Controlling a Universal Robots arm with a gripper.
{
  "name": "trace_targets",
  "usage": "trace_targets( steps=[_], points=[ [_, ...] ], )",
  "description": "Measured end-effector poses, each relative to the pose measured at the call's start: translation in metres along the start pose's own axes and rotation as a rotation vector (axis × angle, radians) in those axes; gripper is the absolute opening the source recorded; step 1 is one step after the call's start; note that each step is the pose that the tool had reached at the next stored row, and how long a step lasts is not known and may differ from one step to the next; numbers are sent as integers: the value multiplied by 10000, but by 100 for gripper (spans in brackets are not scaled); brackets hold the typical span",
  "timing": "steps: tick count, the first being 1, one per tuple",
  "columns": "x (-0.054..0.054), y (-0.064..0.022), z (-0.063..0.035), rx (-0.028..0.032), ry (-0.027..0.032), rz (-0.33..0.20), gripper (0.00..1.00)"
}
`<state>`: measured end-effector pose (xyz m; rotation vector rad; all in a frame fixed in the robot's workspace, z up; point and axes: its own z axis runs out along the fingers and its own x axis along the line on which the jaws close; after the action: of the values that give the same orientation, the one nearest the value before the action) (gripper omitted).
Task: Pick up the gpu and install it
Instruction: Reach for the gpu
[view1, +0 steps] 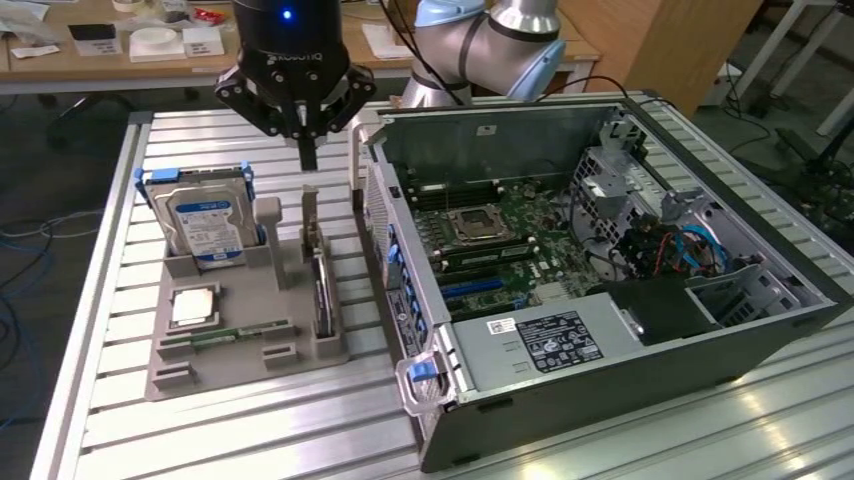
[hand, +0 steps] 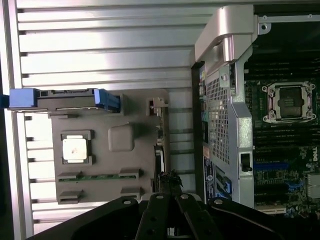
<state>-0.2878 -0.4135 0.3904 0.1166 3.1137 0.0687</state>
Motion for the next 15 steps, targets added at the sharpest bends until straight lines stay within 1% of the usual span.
trace_targets(
  steps=[4, 11, 15],
  points=[
    [-3, -45, -1, 0, 0, 0, 11],
    [-3, -49, -2, 2, 0, -1, 11],
    [-3, -82, -3, 4, 0, -1, 11]
  ],
)
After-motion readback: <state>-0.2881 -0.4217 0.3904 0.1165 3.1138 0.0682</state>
